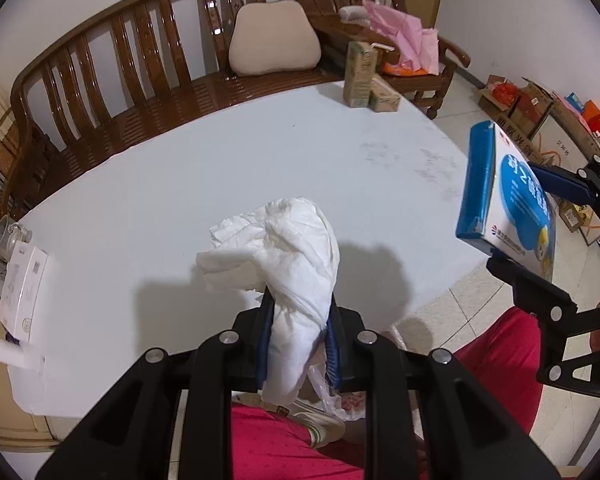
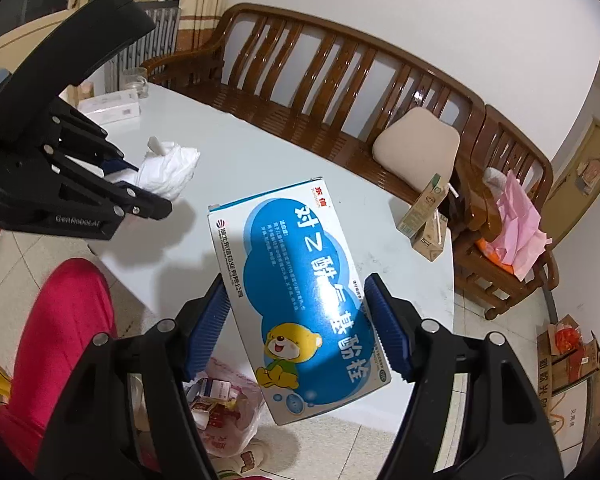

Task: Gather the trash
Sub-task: 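Lift the tissue and medicine box and carry both over the trash bag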

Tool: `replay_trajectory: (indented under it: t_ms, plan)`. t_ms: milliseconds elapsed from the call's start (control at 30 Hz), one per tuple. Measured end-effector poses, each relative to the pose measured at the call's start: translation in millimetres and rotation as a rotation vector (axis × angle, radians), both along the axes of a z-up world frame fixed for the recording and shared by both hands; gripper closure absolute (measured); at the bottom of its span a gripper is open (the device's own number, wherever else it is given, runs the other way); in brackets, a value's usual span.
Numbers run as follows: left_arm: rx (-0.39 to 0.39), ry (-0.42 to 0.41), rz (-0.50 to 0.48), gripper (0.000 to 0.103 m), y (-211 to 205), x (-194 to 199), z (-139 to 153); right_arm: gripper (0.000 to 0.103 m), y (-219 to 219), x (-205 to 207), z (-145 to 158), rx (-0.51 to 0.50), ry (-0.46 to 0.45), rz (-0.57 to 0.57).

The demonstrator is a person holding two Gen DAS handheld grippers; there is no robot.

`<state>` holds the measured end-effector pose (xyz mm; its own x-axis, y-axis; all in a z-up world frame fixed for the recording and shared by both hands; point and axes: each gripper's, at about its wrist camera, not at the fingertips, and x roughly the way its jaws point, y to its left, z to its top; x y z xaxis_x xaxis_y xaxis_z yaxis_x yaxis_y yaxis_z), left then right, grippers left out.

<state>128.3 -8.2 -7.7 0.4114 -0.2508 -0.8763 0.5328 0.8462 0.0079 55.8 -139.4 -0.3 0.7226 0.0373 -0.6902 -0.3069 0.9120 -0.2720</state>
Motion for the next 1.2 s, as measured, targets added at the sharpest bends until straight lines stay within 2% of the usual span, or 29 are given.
replay_trajectory:
  t_ms: [100,267,600,1033,1200]
  plan:
    - [-0.006,-0.022,-0.008,0.081,3.3,-22.1,3.1,0.036,3.6,-22.5,5.6,0.012,-0.032,-0.007]
    - [-0.025,-0.011,-0.021,0.081,5.0,-52.4,-2.9,0.036,7.1,-55.7,7.2,0.035,-0.051,-0.013]
    - [-0.061,0.085,-0.010,0.081,0.4,-84.0,-50.8,0.036,8.0,-95.5,-14.0,0.076,-0.026,-0.028]
    - [-0.110,0.213,0.031,0.081,-8.4,-86.1,-122.3,0.036,7.8,-111.5,-84.7,0.107,0.083,-0.089]
    - [-0.099,0.250,0.056,0.081,-12.6,-85.8,-155.2,0.036,6.7,-112.3,-116.5,0.125,0.135,-0.117]
